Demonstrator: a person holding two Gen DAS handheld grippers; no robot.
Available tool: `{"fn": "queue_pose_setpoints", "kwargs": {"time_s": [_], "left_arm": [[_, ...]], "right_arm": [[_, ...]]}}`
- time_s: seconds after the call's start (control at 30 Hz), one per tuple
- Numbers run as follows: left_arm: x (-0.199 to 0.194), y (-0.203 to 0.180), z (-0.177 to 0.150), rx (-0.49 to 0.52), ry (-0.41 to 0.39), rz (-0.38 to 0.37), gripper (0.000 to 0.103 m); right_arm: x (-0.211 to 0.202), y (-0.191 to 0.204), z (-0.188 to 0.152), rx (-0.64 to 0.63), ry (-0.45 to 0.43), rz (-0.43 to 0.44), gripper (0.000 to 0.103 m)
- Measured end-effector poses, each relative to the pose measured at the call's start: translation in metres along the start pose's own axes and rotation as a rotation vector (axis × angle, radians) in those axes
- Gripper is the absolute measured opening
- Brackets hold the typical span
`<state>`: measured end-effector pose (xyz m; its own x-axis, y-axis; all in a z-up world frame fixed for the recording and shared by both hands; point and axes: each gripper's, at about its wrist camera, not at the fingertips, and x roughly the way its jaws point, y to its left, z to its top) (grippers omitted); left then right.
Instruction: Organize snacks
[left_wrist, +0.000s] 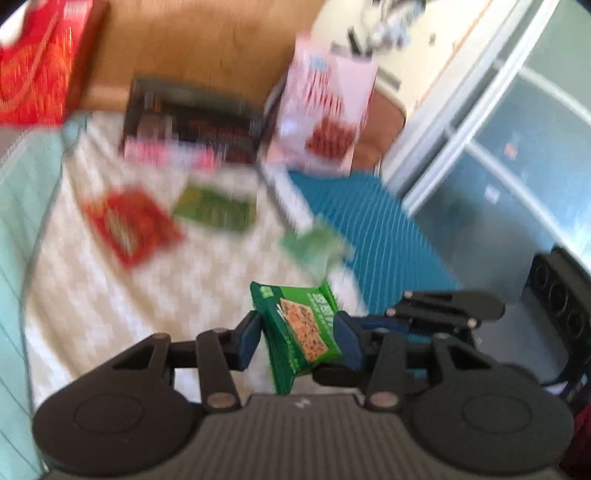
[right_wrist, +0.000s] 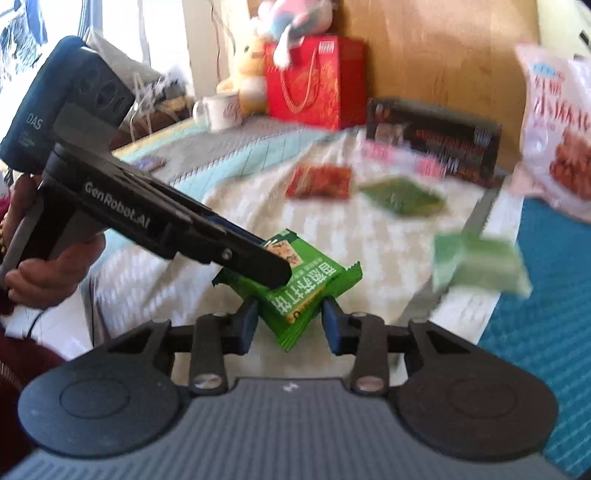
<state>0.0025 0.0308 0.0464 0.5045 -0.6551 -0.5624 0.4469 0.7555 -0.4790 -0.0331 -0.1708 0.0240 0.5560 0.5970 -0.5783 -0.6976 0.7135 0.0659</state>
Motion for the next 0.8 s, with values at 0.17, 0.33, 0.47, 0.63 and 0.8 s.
{"fn": "queue_pose_setpoints", "kwargs": {"time_s": [0.17, 0.33, 0.47, 0.63, 0.8], "left_arm": [[-0.042, -0.032, 0.061, 0.094, -0.173, 0.021, 0.043], [-0.054, -0.061, 0.118, 0.175, -0.288, 0.041, 0.043], [-0.04, -0.07, 0.156, 0.216, -0.31, 0.045, 0.044], [0.003, -0.052, 0.191, 0.18, -0.259, 0.046, 0.043], [0.05, 0.001, 0.218, 0.103, -0.233, 0.129, 0.043]], "right_arm": [[-0.02, 0.001, 0.063, -0.107, -0.119, -0.072, 0.039], [-0.022, -0.023, 0.121, -0.154, -0.184, -0.125, 0.037], [-0.008, -0.055, 0.154, -0.145, -0.206, -0.14, 0.034], [0.025, -0.1, 0.176, -0.038, -0.223, -0.099, 0.003], [0.071, -0.132, 0.18, 0.008, -0.183, -0.156, 0.004]]}}
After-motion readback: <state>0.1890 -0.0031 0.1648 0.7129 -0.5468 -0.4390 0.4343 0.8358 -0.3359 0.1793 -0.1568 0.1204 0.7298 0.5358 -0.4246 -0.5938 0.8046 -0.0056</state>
